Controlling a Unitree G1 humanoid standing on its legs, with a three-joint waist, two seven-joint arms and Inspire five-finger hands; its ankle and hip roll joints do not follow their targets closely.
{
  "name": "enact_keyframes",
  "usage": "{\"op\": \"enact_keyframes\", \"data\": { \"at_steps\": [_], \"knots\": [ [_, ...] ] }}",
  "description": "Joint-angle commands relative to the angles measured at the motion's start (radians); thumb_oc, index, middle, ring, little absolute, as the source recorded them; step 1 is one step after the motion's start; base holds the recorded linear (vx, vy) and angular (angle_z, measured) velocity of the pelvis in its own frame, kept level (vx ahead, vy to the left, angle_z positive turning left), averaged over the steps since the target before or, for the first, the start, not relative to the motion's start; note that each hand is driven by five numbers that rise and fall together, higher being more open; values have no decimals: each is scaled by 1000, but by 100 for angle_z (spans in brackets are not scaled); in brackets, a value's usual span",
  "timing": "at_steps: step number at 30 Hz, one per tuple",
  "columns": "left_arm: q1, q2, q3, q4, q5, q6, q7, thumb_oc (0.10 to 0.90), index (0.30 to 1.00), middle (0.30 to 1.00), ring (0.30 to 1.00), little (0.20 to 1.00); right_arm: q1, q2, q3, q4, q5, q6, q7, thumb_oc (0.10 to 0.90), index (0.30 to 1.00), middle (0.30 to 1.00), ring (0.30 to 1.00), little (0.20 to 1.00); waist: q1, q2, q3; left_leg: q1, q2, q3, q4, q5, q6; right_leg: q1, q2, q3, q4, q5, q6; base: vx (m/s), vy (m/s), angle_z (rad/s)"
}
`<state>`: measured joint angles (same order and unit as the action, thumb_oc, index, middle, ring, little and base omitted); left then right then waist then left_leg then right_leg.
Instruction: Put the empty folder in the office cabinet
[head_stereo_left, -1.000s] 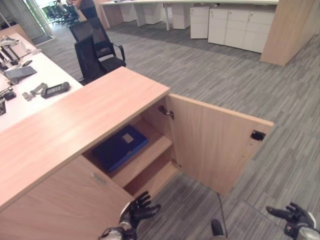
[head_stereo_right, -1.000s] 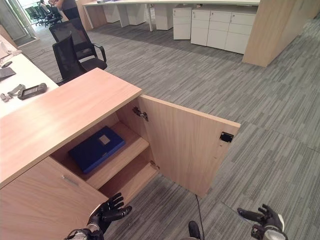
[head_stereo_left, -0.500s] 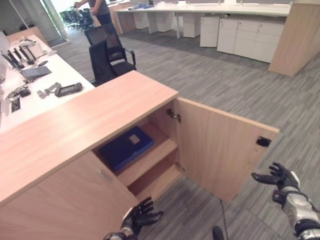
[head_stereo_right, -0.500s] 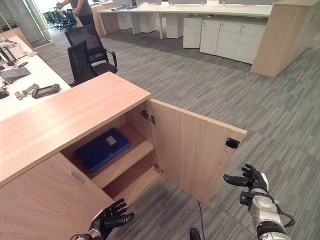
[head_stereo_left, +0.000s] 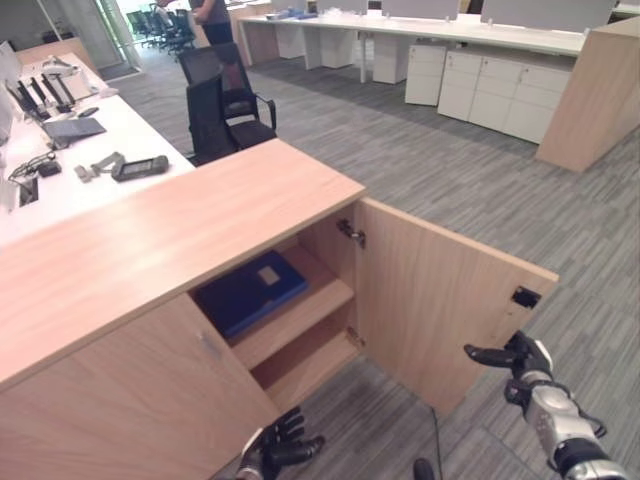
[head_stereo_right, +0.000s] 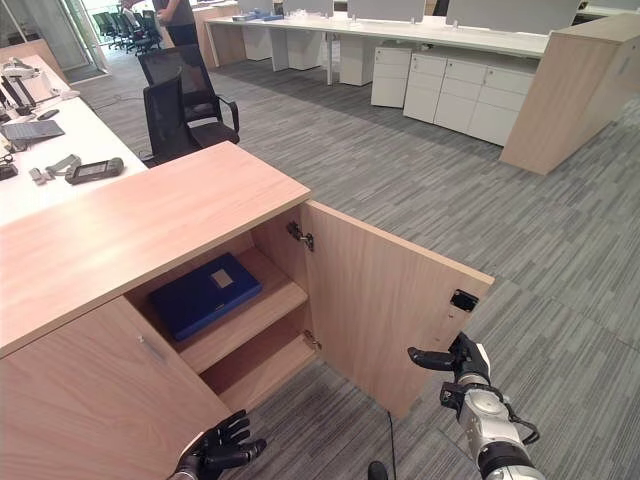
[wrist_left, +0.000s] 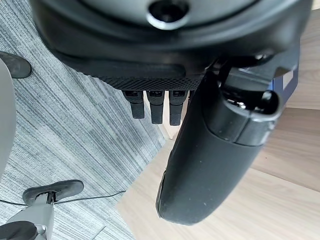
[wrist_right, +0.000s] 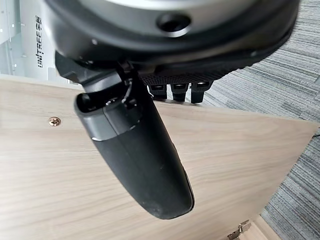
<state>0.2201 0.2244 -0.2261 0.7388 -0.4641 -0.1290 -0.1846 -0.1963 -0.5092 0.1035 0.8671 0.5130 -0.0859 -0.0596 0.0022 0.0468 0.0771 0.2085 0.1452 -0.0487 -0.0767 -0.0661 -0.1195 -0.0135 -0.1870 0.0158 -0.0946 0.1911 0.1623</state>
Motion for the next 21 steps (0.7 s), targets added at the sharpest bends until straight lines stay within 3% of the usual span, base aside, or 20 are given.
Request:
{"op": "enact_keyframes", "data": {
  "at_steps": [1,5,13,16,21],
  "knots": [
    [-83,75,-9,-10,14,-58,-7,800,900,900,900,900,-146,29,66,-167,-39,-87,81,800,900,900,900,900,39,-20,-28,-62,-43,37,8,49,14,181,69,-116,24,-241,-24,-41,-1,7],
    [-86,77,-6,-14,14,-58,-5,800,900,900,900,900,-143,31,70,-194,-33,-90,84,800,900,900,900,900,41,-21,-27,-73,-44,29,11,61,13,175,67,-122,27,-233,-26,-11,-7,8],
    [-109,66,60,-18,-5,-61,16,800,900,900,900,900,14,23,88,-486,-78,-95,151,800,900,900,900,900,43,-25,-23,-101,-44,-23,17,75,1,175,72,-154,37,-249,-39,-6,-23,20],
    [-122,51,99,-33,-50,-64,18,800,900,900,900,900,129,33,95,-555,-107,-96,190,800,900,900,900,900,48,-30,-11,-123,-44,-77,17,85,-15,179,80,-177,41,-270,-51,-25,-43,26],
    [-140,40,119,-39,-88,-70,26,800,900,900,900,900,185,57,127,-584,-150,-96,207,800,900,900,900,900,59,-33,7,-175,-54,-142,17,118,-37,173,90,-221,39,-283,-61,-59,-48,48]
  ]
}}
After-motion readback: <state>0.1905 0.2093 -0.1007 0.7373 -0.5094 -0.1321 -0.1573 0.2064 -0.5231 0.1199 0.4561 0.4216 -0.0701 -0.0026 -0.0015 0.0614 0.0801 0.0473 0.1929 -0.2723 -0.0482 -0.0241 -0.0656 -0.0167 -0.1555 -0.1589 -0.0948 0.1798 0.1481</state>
